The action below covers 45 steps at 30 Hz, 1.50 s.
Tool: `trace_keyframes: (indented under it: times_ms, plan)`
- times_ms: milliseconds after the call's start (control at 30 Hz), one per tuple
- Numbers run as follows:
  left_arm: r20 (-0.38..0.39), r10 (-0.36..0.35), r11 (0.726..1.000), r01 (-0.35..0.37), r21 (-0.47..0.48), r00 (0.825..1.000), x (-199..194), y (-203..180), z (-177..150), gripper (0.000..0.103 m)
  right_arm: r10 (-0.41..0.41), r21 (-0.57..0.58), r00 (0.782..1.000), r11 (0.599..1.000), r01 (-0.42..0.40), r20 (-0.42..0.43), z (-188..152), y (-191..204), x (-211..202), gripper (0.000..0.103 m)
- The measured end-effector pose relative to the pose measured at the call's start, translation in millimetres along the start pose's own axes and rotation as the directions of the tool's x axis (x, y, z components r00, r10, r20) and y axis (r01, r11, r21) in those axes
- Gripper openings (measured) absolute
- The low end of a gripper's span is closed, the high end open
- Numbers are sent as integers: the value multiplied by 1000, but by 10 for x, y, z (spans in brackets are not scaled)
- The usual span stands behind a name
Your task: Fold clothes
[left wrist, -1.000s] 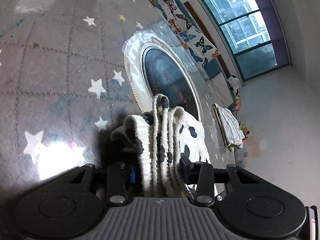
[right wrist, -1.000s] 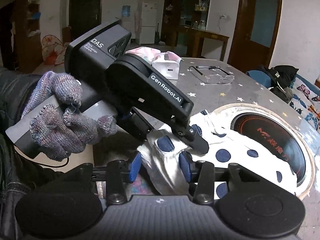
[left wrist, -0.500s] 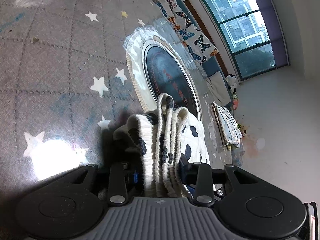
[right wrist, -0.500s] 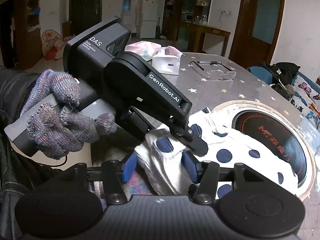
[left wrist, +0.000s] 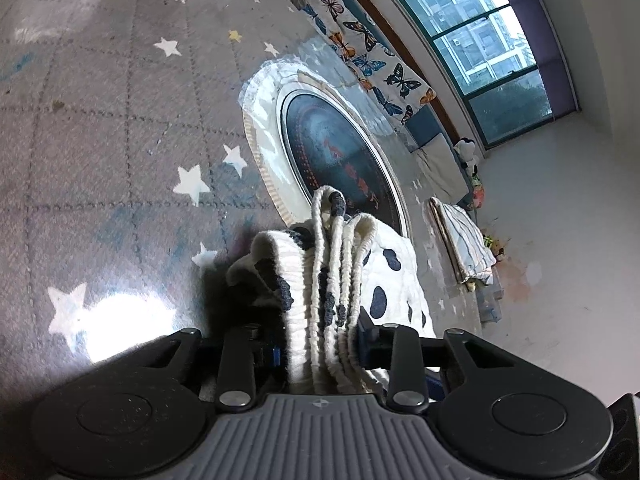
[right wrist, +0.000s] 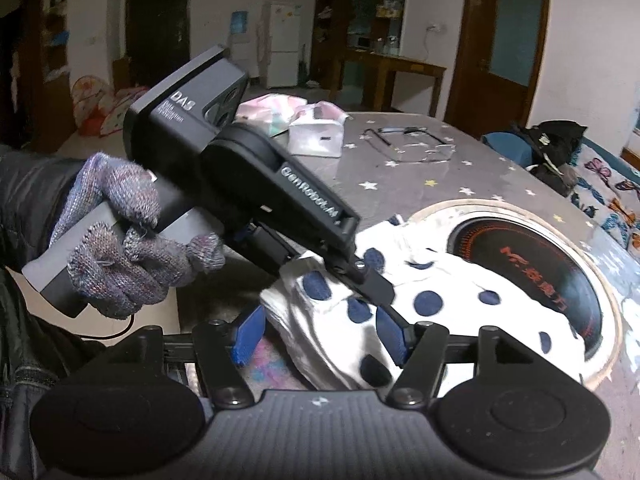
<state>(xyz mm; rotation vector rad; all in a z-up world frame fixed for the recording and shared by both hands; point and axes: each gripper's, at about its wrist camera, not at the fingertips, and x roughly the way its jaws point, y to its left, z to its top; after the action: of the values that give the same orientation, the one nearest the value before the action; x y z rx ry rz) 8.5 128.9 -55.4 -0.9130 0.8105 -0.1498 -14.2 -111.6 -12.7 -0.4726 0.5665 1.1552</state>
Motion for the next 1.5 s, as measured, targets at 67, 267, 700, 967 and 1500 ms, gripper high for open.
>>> trace_keyframes:
  times_ms: [67, 267, 700, 967, 1500]
  plan:
    - [1, 9, 1000, -9, 16, 1000, 5, -26, 3, 34, -9, 28, 1000, 1000, 8, 11, -27, -42, -69, 64]
    - [10, 34, 996, -35, 76, 999, 38, -102, 19, 34, -107, 125, 994, 987, 103, 29, -177, -255, -297, 69]
    - [2, 72, 976, -71, 208, 997, 92, -186, 107, 34, -343, 472, 938, 820, 324, -48, -543, -1203, -365, 68]
    - [-22, 77, 964, -69, 256, 997, 123, -193, 208, 34, -320, 652, 943, 697, 298, -90, -794, -1582, -256, 61]
    - [-20, 123, 911, -105, 399, 992, 222, -483, 331, 32, -341, 788, 940, 570, 234, -33, -892, -1505, -336, 8]
